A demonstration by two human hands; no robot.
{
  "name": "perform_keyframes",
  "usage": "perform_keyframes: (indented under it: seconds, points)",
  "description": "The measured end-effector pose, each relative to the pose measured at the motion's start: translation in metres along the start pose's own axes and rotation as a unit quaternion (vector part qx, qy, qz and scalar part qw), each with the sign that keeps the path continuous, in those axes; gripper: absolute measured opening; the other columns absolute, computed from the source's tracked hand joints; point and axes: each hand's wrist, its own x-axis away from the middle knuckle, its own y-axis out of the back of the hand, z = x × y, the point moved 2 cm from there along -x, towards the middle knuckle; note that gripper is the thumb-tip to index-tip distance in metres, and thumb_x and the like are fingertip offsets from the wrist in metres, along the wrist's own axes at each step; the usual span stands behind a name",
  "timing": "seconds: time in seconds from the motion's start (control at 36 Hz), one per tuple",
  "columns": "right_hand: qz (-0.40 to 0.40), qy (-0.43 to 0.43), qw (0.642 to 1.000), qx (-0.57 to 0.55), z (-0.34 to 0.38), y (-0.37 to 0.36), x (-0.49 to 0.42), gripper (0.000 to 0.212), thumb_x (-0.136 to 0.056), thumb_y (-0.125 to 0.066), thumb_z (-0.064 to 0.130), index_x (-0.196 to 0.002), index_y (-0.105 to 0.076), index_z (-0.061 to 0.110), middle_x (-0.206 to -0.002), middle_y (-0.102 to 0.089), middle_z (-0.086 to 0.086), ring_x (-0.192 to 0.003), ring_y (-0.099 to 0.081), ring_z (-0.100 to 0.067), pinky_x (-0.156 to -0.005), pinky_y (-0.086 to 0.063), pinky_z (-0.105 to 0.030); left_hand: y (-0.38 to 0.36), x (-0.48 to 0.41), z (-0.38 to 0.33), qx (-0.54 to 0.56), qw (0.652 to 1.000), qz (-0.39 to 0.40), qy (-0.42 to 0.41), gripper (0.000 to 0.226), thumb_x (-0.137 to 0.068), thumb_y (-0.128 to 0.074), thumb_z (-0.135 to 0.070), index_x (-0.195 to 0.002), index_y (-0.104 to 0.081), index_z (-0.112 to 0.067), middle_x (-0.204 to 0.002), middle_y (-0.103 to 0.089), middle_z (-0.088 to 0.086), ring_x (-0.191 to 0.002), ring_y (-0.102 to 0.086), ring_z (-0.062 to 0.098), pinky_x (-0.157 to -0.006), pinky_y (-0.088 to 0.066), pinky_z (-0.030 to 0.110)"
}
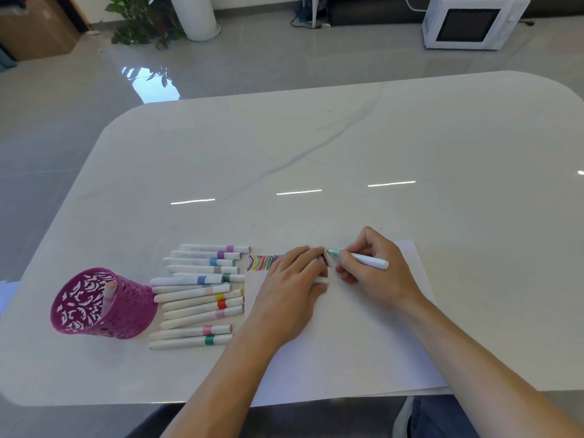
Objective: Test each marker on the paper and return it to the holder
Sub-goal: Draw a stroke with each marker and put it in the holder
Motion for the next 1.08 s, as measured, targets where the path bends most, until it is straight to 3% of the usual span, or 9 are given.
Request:
perform_keyframes:
  seconds: [0.08, 0.22, 0.39, 0.47, 0.58, 0.78, 0.89, 1.08]
  points:
    - [0.001, 0.001, 1.0, 0.01, 0.0009, -0.0007, 0.0006, 0.019, -0.085, -0.07, 0.029, -0.077, -0.054, 0.023, -0.074, -0.078, -0.005, -0.071, -0.074, -0.031, -0.071, -0.061, -0.05, 0.0001, 0.0001, -0.0003, -0.016, 1.0, 0.006, -0.004, 0.021, -0.098, -0.059, -0.025, -0.118, -0.063, -0.019, -0.151, -0.045, -0.012, -0.144, -0.032, 0.015, -0.115, -0.029, 0.032]
    - [0.0, 0.003, 1.0, 0.017, 0.001, -0.001, 0.0012, 0.021, -0.087, -0.07, 0.028, -0.076, -0.052, 0.023, -0.073, -0.077, -0.005, -0.07, -0.073, -0.033, -0.068, -0.061, -0.048, 0.0001, 0.0003, -0.0012, -0.038, 0.999, 0.009, -0.008, 0.022, -0.099, -0.057, -0.025, -0.12, -0.062, -0.02, -0.152, -0.044, -0.012, -0.145, -0.032, 0.015, -0.114, -0.03, 0.031]
    - [-0.003, -0.003, 1.0, 0.008, 0.0018, -0.0023, -0.0009, 0.023, -0.083, -0.069, 0.022, -0.073, -0.049, 0.02, -0.066, -0.074, -0.005, -0.056, -0.064, -0.015, -0.054, -0.053, -0.026, -0.0005, 0.001, -0.0009, -0.044, 0.999, 0.006, -0.008, 0.02, -0.099, -0.058, -0.025, -0.118, -0.062, -0.02, -0.152, -0.045, -0.014, -0.143, -0.033, 0.016, -0.111, -0.032, 0.03]
    - [-0.006, -0.006, 1.0, 0.001, 0.0019, -0.0024, -0.0025, 0.024, -0.08, -0.069, 0.023, -0.069, -0.049, 0.022, -0.064, -0.073, -0.006, -0.055, -0.064, -0.014, -0.052, -0.052, -0.023, -0.0016, 0.001, -0.0004, -0.043, 0.999, 0.007, -0.007, 0.021, -0.099, -0.058, -0.024, -0.119, -0.061, -0.02, -0.153, -0.043, -0.015, -0.144, -0.033, 0.016, -0.11, -0.032, 0.03]
    - [-0.007, -0.007, 1.0, -0.004, 0.0024, -0.0024, -0.0029, 0.023, -0.076, -0.068, 0.024, -0.066, -0.048, 0.026, -0.061, -0.071, -0.006, -0.051, -0.063, -0.013, -0.05, -0.049, -0.021, -0.0027, 0.0008, 0.0, -0.052, 0.999, 0.011, -0.005, 0.022, -0.099, -0.057, -0.025, -0.121, -0.06, -0.021, -0.154, -0.041, -0.017, -0.144, -0.032, 0.015, -0.11, -0.032, 0.03]
    - [-0.016, 0.003, 1.0, 0.016, -0.0004, -0.001, -0.0043, 0.028, -0.078, -0.07, 0.016, -0.068, -0.044, 0.018, -0.055, -0.066, -0.003, -0.051, -0.06, -0.016, -0.049, -0.046, -0.023, -0.002, 0.0015, -0.0007, -0.049, 0.999, 0.008, -0.005, 0.02, -0.099, -0.058, -0.024, -0.119, -0.06, -0.022, -0.153, -0.043, -0.017, -0.143, -0.033, 0.015, -0.11, -0.033, 0.031]
    - [-0.023, 0.007, 1.0, 0.017, 0.0003, -0.0007, -0.0048, 0.03, -0.075, -0.07, 0.016, -0.065, -0.043, 0.022, -0.057, -0.064, -0.011, -0.049, -0.055, -0.013, -0.048, -0.041, -0.02, -0.002, 0.0012, -0.0003, -0.048, 0.999, 0.012, -0.002, 0.021, -0.1, -0.056, -0.025, -0.12, -0.059, -0.023, -0.154, -0.041, -0.018, -0.145, -0.03, 0.014, -0.112, -0.032, 0.03]
    - [-0.022, 0.004, 0.999, 0.03, 0.0006, -0.0003, -0.0055, 0.026, -0.068, -0.067, 0.022, -0.063, -0.042, 0.021, -0.051, -0.055, -0.001, -0.049, -0.045, -0.015, -0.046, -0.035, -0.022, -0.0017, -0.0001, -0.0001, -0.043, 0.999, 0.017, 0.0, 0.022, -0.1, -0.055, -0.026, -0.121, -0.059, -0.024, -0.154, -0.04, -0.019, -0.145, -0.028, 0.012, -0.112, -0.032, 0.032]
